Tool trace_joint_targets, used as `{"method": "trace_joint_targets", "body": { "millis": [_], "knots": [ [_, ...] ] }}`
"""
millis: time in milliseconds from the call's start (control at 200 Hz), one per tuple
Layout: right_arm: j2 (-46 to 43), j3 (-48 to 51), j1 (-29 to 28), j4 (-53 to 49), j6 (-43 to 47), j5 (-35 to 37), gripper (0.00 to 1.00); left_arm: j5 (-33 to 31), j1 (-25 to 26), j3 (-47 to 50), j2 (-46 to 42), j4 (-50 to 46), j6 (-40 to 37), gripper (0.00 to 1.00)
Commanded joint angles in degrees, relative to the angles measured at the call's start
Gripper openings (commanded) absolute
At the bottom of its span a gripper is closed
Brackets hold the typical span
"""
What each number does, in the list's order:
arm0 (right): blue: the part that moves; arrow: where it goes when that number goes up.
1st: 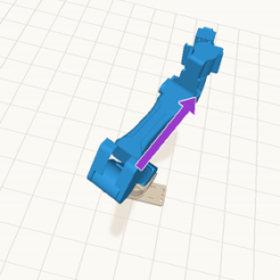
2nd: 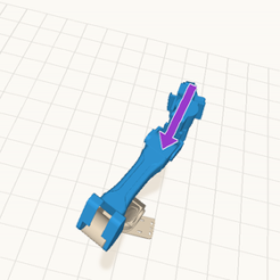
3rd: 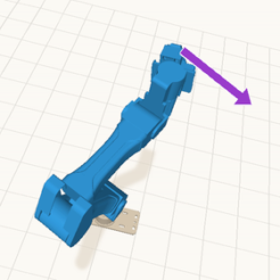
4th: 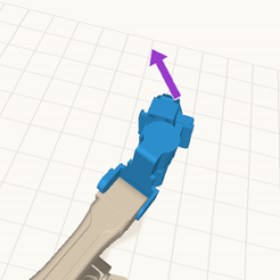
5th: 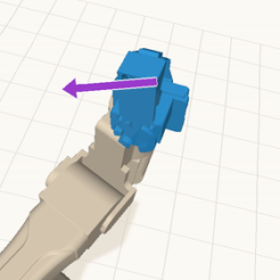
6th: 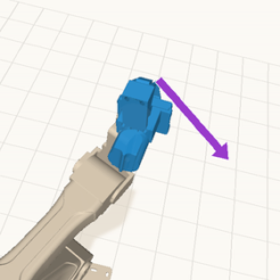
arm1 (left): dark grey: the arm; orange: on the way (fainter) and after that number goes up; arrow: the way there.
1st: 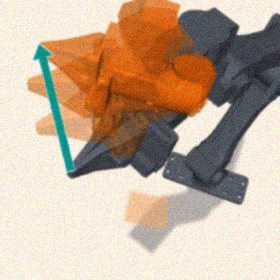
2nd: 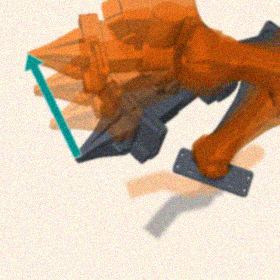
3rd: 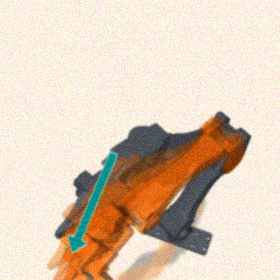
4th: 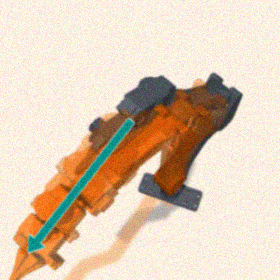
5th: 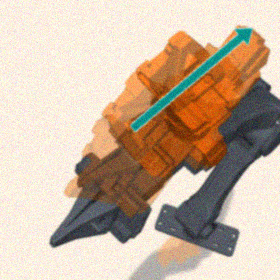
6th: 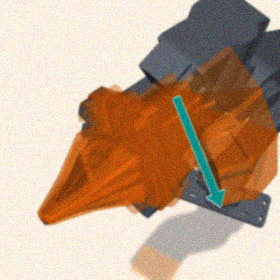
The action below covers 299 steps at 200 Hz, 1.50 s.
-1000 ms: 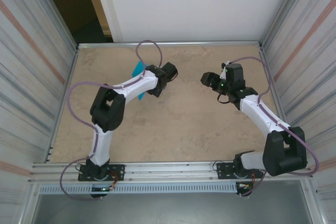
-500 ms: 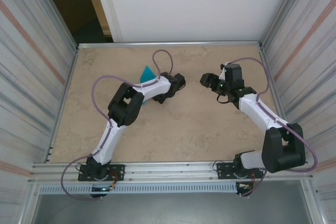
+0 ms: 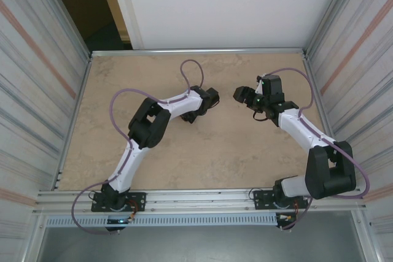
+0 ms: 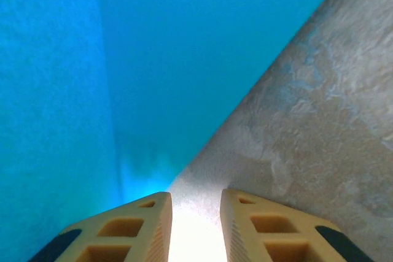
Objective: Fold a paper plane with a square sheet of paper (pick it up from the middle)
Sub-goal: Turn over the paper at the center of the table, then fold the wing for the fifth time at the center of the table.
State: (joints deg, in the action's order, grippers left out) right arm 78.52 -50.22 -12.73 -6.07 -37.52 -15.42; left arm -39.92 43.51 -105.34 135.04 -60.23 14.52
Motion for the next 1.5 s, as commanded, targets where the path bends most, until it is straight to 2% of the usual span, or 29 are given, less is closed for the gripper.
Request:
{"method": "trace_joint_targets", "body": {
  "millis": [0,226,346,451,596,742,952,1223,1493],
  "knots": [
    [-0.03,0.84,0.25,0.71,-1.59,-0.61,0.69,12.25,1.19,0.25,-2.53,0.77,4.27,0.32],
    [0.04,1.06,0.22,0.97,-1.95,-0.46,0.69,31.09,2.02,8.09,-12.18,9.27,9.08,0.40],
    [0.23,1.18,0.25,1.44,-2.22,-0.49,0.70,41.29,1.66,12.80,-18.04,14.91,9.17,0.46],
    [0.56,1.52,0.27,2.36,-2.82,-0.83,0.71,49.60,-1.30,17.77,-22.92,20.86,10.29,0.51],
    [1.06,1.87,0.20,2.93,-3.62,-1.02,0.71,57.57,-9.78,26.44,-29.55,30.22,12.61,0.60],
    [1.50,2.37,0.16,3.75,-4.52,-1.74,0.72,58.72,-17.69,31.59,-31.22,35.56,12.18,0.65],
    [2.58,1.98,-0.03,4.05,-4.91,-3.08,0.72,59.02,-22.68,30.63,-26.11,37.98,11.47,0.66],
    [3.94,1.60,-0.96,3.77,-5.33,-3.67,0.72,59.08,-23.91,27.82,-20.64,38.45,13.78,0.66],
    [7.16,1.95,-3.46,5.09,-10.08,-5.46,0.71,61.06,-22.83,31.54,-20.60,39.51,22.24,0.63]
  ]
}}
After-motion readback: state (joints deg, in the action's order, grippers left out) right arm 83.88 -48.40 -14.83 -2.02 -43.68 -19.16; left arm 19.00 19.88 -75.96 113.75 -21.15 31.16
